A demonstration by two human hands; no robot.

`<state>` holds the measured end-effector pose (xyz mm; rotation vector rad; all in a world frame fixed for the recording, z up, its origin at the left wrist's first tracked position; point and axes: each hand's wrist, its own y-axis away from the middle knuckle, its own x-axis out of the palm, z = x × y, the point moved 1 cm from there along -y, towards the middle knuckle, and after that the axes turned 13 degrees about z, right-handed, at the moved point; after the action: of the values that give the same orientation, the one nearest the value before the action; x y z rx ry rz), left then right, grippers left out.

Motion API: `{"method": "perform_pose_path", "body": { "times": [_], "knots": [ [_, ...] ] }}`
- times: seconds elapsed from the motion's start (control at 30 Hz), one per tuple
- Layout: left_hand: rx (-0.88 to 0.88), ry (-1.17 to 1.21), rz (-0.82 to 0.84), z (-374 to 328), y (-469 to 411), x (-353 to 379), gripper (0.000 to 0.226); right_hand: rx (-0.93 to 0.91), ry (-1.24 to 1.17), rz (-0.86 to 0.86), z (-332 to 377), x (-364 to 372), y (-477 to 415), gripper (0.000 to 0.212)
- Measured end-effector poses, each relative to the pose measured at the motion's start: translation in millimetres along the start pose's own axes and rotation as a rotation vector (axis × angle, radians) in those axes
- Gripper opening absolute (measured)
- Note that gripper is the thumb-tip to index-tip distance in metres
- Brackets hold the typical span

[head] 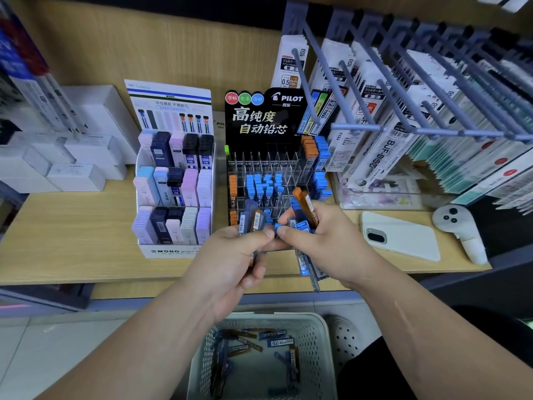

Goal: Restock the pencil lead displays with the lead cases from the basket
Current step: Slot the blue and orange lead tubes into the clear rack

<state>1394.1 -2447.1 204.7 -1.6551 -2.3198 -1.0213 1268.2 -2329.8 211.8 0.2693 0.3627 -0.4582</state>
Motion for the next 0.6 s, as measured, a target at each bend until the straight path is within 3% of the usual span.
{"method": "perform_pose_path", "body": {
  "times": [0.2, 0.37, 0.6],
  "knots": [
    [0.023, -0.029, 0.063, -3, 2, 0, 0.020, 0.013, 0.004, -0.012, 3, -4, -3, 0.007],
    [0.113, 0.061, -0.029, -4, -1, -6, 0.023, 0.075, -0.064, -0.247, 14, -27, -22, 0.007],
    [0.101, 0.098, -0.090, 0, -5, -11, 0.022, 0.110, 0.123, -0.207, 27, -31, -44, 0.008]
  ]
}}
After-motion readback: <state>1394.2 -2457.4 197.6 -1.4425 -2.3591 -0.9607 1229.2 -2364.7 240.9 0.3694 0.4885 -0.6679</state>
